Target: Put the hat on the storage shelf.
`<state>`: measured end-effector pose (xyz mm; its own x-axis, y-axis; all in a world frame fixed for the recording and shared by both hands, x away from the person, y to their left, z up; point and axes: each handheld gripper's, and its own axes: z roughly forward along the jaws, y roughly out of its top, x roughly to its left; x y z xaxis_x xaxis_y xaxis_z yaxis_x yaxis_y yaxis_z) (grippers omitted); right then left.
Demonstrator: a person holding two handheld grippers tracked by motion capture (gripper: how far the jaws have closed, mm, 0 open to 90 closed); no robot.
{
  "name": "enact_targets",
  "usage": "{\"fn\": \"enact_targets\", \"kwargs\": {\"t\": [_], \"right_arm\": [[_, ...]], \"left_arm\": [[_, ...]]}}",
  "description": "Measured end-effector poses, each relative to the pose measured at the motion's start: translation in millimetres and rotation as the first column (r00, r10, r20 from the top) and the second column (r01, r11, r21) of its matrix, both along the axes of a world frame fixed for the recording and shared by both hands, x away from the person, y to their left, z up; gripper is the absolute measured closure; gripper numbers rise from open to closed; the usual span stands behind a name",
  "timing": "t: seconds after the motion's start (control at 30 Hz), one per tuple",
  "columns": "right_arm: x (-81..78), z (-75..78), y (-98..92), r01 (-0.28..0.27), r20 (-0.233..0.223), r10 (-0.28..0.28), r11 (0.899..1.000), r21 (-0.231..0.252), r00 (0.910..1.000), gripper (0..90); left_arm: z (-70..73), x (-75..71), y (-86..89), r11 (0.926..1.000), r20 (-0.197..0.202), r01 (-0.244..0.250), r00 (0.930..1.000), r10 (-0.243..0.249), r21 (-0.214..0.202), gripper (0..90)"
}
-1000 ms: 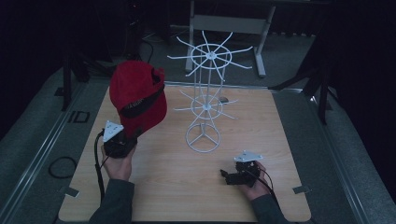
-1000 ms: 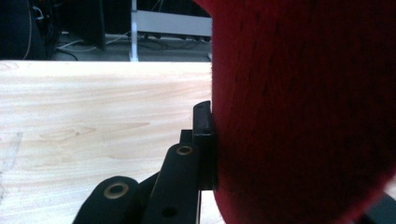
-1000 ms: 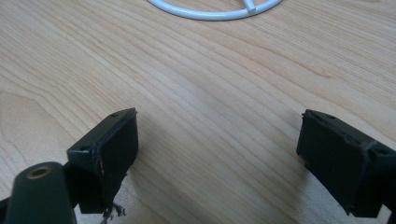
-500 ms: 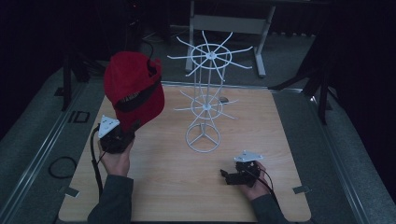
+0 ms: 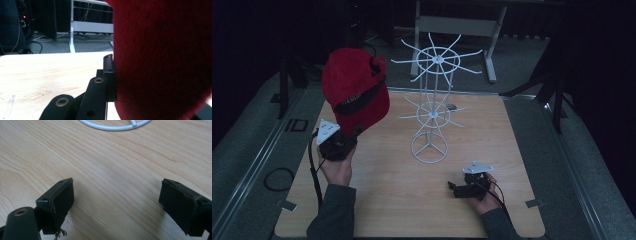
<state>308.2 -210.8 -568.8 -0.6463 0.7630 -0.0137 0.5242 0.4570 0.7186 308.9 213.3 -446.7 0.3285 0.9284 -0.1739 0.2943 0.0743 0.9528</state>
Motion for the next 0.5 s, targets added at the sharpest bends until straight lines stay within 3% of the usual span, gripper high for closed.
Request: {"fn": "enact_targets", "kwargs": {"t": [0.5], "right_arm": [[0.0, 0.0, 0.0, 0.000, 0.001, 0.000, 1.000, 0.000, 1.0000, 12.5]], "left_arm": [[12.4, -0.7, 1.0, 0.9998, 0.031, -0.013, 0.9994, 0.013, -0.012, 85.3]]}}
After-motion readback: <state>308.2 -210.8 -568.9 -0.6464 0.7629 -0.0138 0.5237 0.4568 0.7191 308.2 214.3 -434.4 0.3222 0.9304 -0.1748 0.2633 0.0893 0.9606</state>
